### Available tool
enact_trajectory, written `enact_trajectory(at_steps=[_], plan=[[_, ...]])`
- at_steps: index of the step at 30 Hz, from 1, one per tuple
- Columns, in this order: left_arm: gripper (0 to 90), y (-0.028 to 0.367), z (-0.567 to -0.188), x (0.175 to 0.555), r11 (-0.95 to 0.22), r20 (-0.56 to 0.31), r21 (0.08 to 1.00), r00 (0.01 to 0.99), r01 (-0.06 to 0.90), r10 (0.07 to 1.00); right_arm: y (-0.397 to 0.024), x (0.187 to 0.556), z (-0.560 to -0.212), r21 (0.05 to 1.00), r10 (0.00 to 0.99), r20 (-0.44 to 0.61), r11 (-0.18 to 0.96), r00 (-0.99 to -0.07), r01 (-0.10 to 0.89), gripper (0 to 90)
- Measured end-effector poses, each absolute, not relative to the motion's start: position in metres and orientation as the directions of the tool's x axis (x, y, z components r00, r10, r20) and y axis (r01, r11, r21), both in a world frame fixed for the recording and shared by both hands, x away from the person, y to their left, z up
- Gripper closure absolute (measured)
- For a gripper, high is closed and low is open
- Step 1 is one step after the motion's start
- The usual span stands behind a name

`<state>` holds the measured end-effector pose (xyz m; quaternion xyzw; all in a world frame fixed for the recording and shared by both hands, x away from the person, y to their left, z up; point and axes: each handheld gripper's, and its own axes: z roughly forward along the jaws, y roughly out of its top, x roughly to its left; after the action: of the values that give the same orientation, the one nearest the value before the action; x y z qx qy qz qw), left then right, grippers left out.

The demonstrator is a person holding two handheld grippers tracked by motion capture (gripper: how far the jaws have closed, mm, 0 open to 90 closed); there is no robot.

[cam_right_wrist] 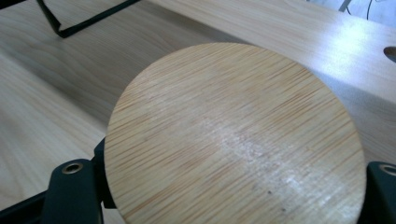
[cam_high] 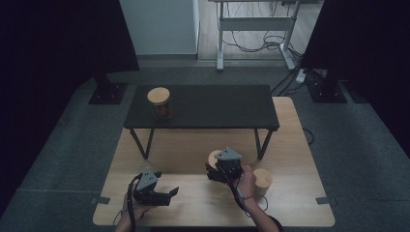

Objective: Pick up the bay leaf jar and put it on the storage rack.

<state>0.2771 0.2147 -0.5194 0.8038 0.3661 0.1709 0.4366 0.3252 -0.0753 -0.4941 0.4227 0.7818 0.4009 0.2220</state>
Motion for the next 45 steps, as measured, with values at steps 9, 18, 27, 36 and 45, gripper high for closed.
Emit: enact_trajectory(at_steps=[9,18,27,36,45], plan=[[7.6,0.215,-0.52,0.277,-0.353,-0.043,0.826,0.674,0.44,0.738,-0.076,0.314,-0.49,0.818,0.82,-0.031,0.349,-0.571,0.457,25.0],[7.6,0.214,-0.52,0.277,-0.355,-0.043,0.825,0.675,0.44,0.737,-0.079,0.307,-0.487,0.825,0.803,-0.035,0.359,-0.595,0.436,25.0],[7.6,0.214,-0.521,0.277,-0.357,-0.044,0.822,0.675,0.443,0.736,-0.086,0.302,-0.483,0.833,0.786,-0.041,0.368,-0.617,0.413,25.0],[7.6,0.214,-0.522,0.278,-0.357,-0.047,0.82,0.675,0.447,0.737,-0.089,0.298,-0.479,0.837,0.756,-0.055,0.391,-0.652,0.383,25.0],[7.6,0.213,-0.523,0.278,-0.359,-0.048,0.818,0.675,0.45,0.736,-0.091,0.293,-0.466,0.847,0.742,-0.076,0.401,-0.666,0.349,25.0]])
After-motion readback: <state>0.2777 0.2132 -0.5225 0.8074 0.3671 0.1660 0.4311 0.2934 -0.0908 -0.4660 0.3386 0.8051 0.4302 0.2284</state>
